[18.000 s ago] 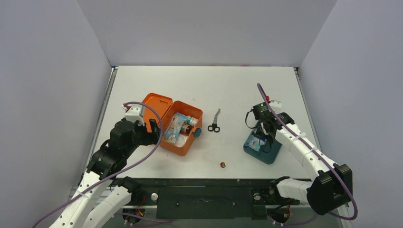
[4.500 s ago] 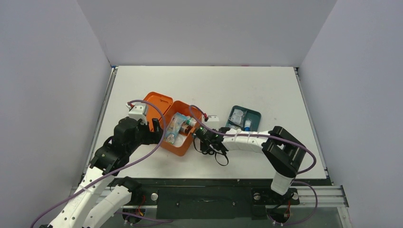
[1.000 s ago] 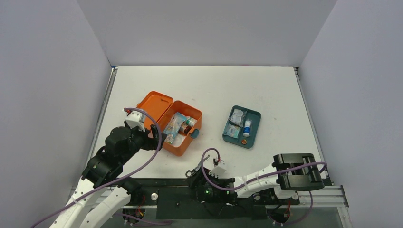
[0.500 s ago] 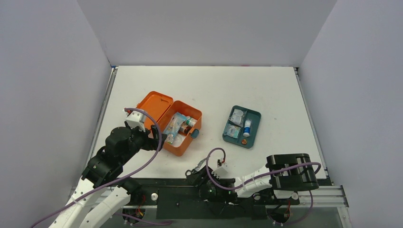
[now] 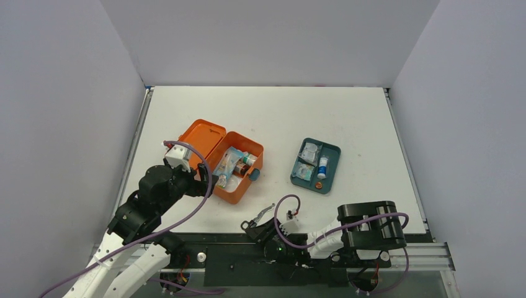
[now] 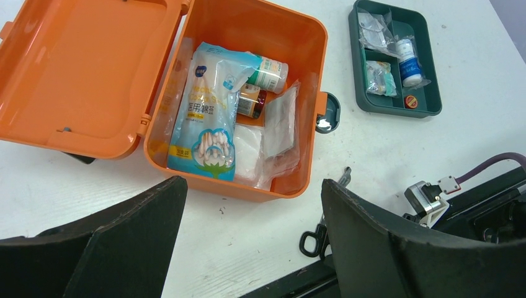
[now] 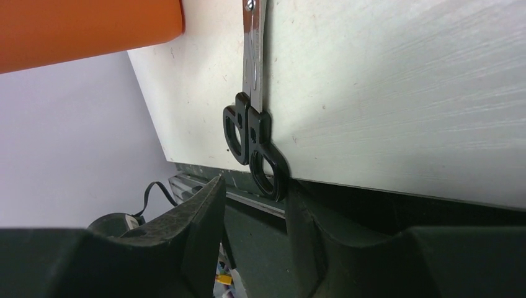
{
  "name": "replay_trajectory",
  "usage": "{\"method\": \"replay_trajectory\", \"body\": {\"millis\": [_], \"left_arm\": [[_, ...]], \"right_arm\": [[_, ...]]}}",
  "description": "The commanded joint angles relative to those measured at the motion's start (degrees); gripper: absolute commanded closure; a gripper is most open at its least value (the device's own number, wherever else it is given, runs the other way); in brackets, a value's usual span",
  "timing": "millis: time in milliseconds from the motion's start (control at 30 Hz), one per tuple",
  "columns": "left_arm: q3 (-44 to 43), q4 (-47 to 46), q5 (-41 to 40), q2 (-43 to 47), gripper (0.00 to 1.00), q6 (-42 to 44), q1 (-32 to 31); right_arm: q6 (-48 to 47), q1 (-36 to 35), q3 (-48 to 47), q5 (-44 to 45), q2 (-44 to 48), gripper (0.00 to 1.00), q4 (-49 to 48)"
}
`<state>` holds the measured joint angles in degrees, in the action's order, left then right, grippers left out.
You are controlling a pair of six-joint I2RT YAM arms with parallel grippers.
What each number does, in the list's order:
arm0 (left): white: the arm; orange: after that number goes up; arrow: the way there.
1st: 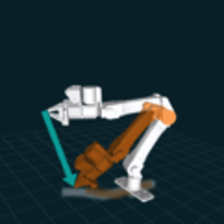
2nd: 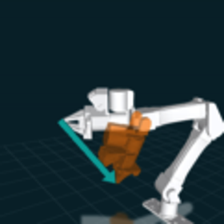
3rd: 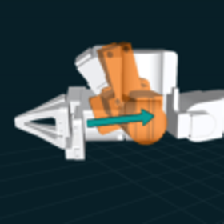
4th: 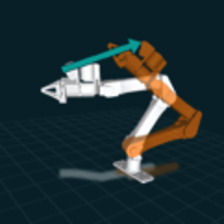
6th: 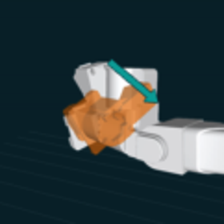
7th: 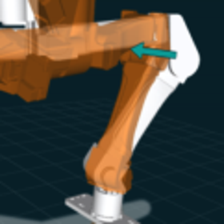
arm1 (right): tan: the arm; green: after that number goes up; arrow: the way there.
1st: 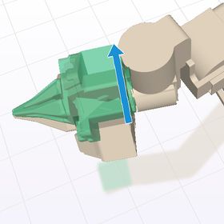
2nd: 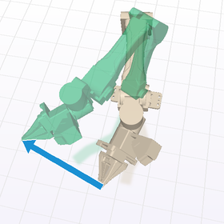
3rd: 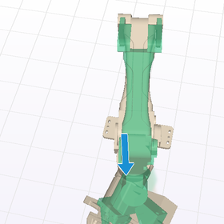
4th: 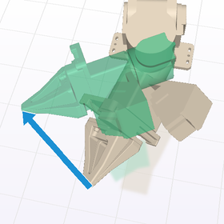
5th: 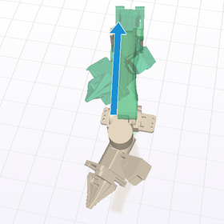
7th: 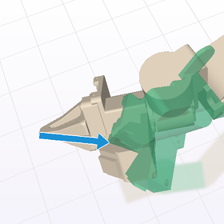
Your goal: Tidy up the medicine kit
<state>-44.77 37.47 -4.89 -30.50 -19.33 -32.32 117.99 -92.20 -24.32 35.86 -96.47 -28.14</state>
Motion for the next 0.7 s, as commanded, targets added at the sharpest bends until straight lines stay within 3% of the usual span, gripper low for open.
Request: {"method": "replay_trajectory", "body": {"millis": [0,200,667], "left_arm": [[-0.23,-1.65,-0.39,-0.17,0.22,-0.57,-0.39],[-0.23,-1.7,-0.24,-0.48,0.22,-0.55,-0.41],[-0.22,-1.68,-0.04,-0.91,0.22,-0.53,-0.46]], "right_arm": [[0.84,-0.19,2.28,-2.41,-2.78,0.63,1.72],[2.43,-0.21,3.23,-2.75,-3.91,0.68,0.6],[4.17,-0.17,5.67,-3.2,-7.17,0.93,-6.11]]}}
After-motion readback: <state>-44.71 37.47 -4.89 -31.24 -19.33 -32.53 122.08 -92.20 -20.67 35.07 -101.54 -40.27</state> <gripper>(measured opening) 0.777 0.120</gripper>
